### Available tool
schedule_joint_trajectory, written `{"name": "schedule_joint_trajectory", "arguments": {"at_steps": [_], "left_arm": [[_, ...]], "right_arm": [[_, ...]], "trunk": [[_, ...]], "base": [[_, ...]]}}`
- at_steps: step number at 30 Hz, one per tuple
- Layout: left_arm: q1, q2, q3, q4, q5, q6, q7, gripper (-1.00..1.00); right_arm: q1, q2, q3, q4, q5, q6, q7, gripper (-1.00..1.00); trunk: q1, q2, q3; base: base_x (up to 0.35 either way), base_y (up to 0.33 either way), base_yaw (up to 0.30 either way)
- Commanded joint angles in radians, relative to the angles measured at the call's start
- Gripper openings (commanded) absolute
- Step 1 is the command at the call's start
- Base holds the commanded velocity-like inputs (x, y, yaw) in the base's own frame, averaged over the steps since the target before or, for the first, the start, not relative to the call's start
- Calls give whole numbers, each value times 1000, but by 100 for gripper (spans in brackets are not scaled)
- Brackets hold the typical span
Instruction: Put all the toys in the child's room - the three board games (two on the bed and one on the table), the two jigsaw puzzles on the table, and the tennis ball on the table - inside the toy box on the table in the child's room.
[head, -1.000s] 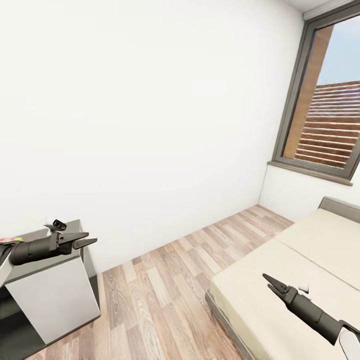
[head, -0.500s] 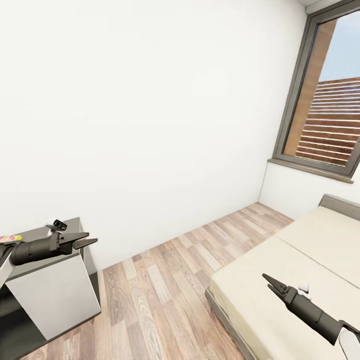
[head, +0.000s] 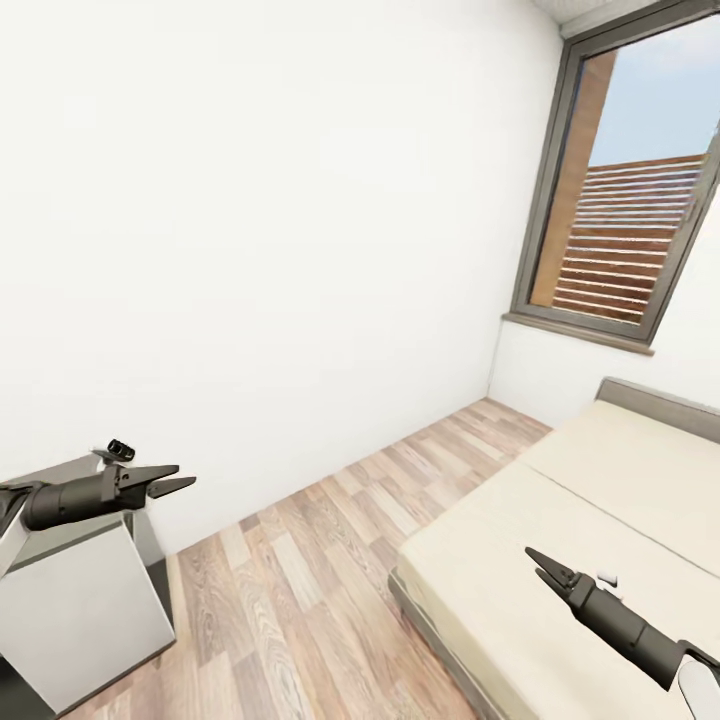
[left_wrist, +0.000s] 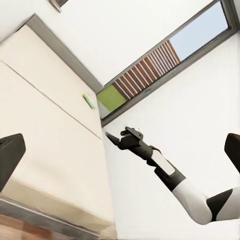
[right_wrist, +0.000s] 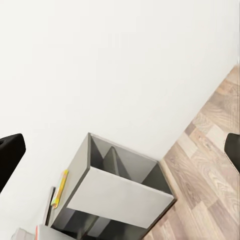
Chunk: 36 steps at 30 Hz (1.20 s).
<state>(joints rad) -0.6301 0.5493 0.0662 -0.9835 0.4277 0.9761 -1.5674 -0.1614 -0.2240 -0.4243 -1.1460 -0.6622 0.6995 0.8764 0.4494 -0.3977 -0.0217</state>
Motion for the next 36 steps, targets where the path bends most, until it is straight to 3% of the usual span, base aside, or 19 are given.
{"name": "schedule_joint_trajectory", "arguments": {"at_steps": [1, 19, 36], "left_arm": [[0, 1, 0, -1, 0, 10, -3, 100], [0, 0, 0, -3, 0, 10, -3, 100], [0, 0, 0, -3, 0, 10, -3, 100]], "right_arm": [[-1, 0, -1, 0, -4, 6, 1, 100], [-1, -1, -1, 1, -5, 6, 1, 100], [-1, -1, -1, 1, -7, 6, 1, 100]], "trunk": [[1, -2, -2], [1, -2, -2], [1, -2, -2]], "base": [[-86, -100, -277], [-182, -206, -280], [-18, -105, -280]]}}
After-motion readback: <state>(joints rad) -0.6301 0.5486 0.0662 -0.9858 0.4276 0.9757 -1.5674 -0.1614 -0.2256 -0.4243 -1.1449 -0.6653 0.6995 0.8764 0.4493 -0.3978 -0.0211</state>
